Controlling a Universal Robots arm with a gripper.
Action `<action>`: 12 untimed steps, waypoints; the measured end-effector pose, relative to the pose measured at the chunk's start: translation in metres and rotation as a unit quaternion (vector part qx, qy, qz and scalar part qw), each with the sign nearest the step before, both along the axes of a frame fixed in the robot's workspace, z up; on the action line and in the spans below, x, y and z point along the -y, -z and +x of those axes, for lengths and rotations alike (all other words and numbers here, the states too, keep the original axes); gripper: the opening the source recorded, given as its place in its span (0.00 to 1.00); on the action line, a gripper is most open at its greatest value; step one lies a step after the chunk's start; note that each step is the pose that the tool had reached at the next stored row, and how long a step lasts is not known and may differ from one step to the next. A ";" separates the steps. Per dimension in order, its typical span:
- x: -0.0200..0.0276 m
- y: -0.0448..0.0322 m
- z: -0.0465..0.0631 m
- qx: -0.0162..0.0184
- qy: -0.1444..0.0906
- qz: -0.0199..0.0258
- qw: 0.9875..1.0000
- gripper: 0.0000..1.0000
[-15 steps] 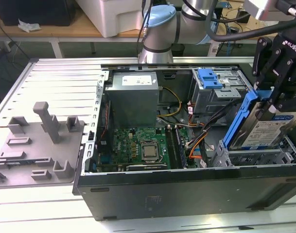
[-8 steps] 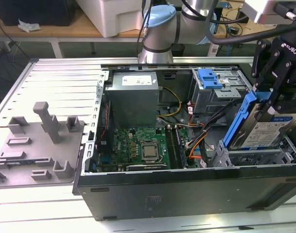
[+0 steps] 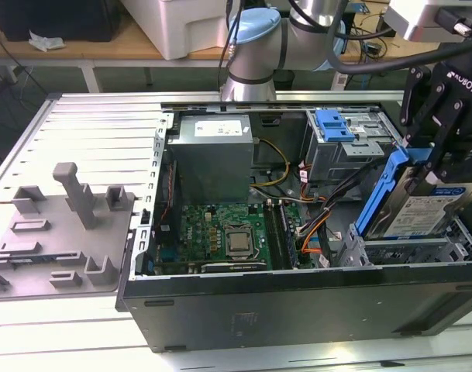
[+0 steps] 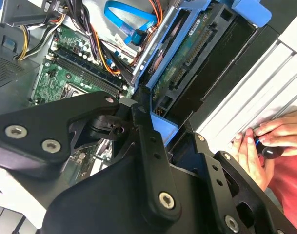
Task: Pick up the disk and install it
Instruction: 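Insert the disk into the insertion slot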
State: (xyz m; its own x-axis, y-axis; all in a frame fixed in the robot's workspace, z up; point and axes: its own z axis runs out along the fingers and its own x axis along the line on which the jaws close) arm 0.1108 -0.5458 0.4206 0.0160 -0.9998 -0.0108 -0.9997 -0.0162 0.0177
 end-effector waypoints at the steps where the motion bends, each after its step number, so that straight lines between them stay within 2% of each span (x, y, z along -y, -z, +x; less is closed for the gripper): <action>1: 0.0000 0.0003 0.000 0.000 0.000 0.000 1.000 0.37; 12: 0.0000 0.0043 0.000 0.000 0.000 0.000 1.000 0.37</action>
State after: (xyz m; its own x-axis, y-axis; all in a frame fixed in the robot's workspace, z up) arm 0.1108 -0.5458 0.4164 0.0160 -0.9998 -0.0108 -0.9997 -0.0162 0.0176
